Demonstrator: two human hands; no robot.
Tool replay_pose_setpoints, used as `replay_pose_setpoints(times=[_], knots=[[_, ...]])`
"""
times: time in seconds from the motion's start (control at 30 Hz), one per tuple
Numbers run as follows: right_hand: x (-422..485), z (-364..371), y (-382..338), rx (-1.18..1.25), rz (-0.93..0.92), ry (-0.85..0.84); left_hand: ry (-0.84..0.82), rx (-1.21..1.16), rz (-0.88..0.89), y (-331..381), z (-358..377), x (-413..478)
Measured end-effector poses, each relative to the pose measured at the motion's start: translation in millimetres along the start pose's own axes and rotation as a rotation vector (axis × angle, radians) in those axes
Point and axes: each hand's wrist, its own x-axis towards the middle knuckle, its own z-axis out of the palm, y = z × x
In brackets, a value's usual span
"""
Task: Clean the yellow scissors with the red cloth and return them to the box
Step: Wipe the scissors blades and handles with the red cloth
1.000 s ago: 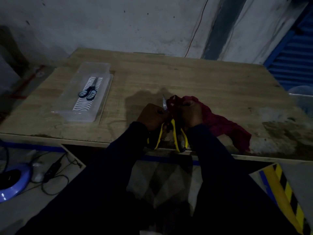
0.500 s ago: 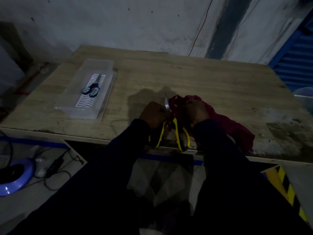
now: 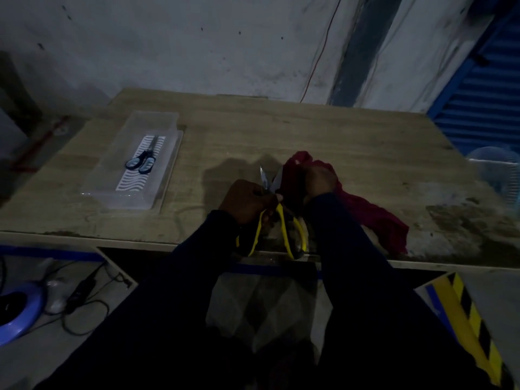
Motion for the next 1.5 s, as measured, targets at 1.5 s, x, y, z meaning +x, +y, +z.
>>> replay_pose_setpoints(times=[1.5], knots=[[-29.2,6.2,-2.1,1.044,0.108,-0.195,0.019,-0.086,0.031,-7.3,-0.4,8.6]])
